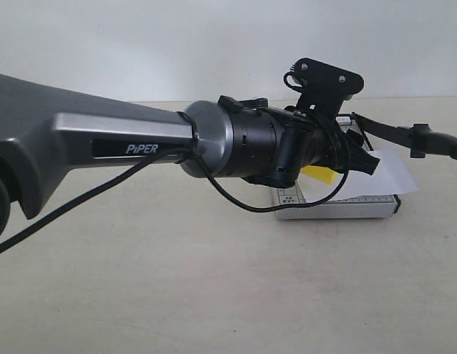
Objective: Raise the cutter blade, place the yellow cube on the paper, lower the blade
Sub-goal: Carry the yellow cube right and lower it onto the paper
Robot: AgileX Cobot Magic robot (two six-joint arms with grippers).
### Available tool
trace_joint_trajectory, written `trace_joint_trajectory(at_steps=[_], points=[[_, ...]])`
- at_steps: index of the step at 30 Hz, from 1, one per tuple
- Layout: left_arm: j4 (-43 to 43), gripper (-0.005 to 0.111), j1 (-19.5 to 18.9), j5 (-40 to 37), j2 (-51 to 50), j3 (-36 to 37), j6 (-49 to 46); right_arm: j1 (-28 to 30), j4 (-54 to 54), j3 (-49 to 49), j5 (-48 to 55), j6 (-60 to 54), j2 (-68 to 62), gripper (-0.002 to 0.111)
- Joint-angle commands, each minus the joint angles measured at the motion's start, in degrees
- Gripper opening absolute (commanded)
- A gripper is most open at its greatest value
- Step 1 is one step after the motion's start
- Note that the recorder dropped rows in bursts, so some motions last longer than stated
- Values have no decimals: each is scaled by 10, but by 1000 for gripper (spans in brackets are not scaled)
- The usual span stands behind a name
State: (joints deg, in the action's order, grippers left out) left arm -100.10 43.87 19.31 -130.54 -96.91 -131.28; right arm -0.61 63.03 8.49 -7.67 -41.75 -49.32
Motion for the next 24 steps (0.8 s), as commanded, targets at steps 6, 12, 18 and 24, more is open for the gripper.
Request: trace_joint_trajectory(at_steps=[6,12,18,24], points=[[1,5,1,-13,-9,-4,-3,0,-4,-3,-3,-4,1,0],[1,18,1,-31,-9,-4,-3,0,-4,-3,-3,-4,1,0],[1,67,0,17,-9,-4,17,0,-4,-3,-3,-4,1,0],[1,67,0,0,-9,-4,17,0,-4,-3,-3,-4,1,0]])
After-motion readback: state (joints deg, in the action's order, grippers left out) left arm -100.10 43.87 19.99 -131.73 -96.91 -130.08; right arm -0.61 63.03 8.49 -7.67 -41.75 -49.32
